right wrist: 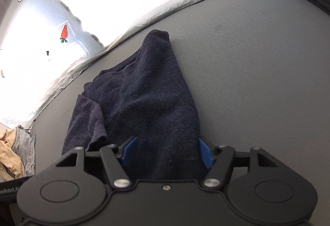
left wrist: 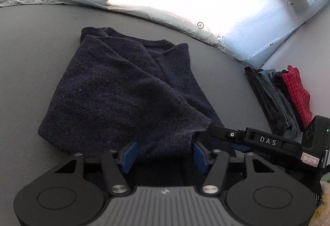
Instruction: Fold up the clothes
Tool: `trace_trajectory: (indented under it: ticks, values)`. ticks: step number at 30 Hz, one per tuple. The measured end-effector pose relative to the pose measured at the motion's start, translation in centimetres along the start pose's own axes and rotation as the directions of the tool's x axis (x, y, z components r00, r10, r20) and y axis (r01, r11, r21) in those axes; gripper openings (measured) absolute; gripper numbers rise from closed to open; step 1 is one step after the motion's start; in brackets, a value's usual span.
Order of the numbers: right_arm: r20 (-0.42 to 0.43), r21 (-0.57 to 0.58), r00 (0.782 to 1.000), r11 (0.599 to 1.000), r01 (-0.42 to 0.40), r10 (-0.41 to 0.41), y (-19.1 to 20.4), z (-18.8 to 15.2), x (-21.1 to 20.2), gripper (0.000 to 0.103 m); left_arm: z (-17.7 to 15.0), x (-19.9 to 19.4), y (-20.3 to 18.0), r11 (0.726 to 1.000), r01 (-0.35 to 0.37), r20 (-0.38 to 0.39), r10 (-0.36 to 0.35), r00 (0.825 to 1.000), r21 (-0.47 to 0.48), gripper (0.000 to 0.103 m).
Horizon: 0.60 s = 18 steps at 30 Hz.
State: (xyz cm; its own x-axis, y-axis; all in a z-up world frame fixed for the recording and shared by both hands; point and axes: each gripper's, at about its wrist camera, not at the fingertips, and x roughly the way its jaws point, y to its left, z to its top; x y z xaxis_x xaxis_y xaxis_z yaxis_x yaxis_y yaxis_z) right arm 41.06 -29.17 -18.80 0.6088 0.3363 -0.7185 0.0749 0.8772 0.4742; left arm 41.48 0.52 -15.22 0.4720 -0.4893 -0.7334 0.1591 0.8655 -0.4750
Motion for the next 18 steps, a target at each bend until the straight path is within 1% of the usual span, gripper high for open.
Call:
trace_trajectory:
  ticks: [1, 4, 6, 7, 9, 11, 13, 16, 17, 18]
  values:
    - [0.004, 0.002, 1.0, 1.0, -0.008, 0.008, 0.3, 0.2, -0.1, 0.063, -0.3, -0.1, 0.2, 1.0, -0.002, -0.007, 0.002, 1.0, -0.011, 0.061]
    - [0.022, 0.063, 1.0, 0.998, -0.017, 0.016, 0.1, 0.8, -0.5, 0.062, -0.8, 0.2, 1.2, 0.998, -0.02, -0.049, 0.017, 0.999, -0.055, 0.064]
    - [0.038, 0.088, 0.999, 0.996, -0.01, 0.007, -0.1, 1.2, -0.8, 0.058, -0.9, 0.6, 1.9, 0.996, -0.025, -0.069, 0.02, 0.997, -0.081, 0.066]
    - [0.051, 0.083, 0.999, 0.997, 0.002, -0.006, -0.1, 1.4, -1.0, 0.058, -1.0, 0.9, 2.2, 0.996, -0.024, -0.077, 0.017, 0.997, -0.091, 0.066]
    - [0.079, 0.057, 0.996, 0.998, 0.033, -0.038, 0.3, 1.8, -1.5, 0.058, -1.0, 1.4, 2.6, 0.994, -0.015, -0.09, 0.006, 0.996, -0.105, 0.071]
    - [0.102, 0.02, 0.993, 0.999, 0.05, -0.052, 1.0, 2.2, -1.9, 0.059, -1.0, 1.9, 2.5, 0.996, -0.009, -0.093, 0.001, 0.996, -0.091, 0.075]
    - [0.103, -0.011, 0.995, 1.0, 0.018, -0.016, 1.8, 2.6, -1.9, 0.059, -1.0, 2.2, 2.2, 0.997, -0.004, -0.092, -0.003, 0.996, -0.072, 0.081]
    - [0.06, 0.001, 0.991, 0.993, -0.117, 0.117, 2.8, 2.9, -1.2, 0.06, -1.0, 2.5, 2.0, 0.999, 0.008, -0.089, -0.012, 0.996, -0.05, 0.087]
    - [0.034, -0.003, 0.987, 0.988, -0.155, 0.155, 3.3, 2.9, -0.6, 0.06, -1.0, 2.6, 2.0, 0.999, 0.015, -0.089, -0.019, 0.996, -0.047, 0.089]
    - [0.004, -0.022, 0.985, 0.984, -0.175, 0.175, 4.1, 2.8, 0.2, 0.06, -1.0, 2.6, 2.0, 0.999, 0.021, -0.088, -0.025, 0.996, -0.047, 0.09]
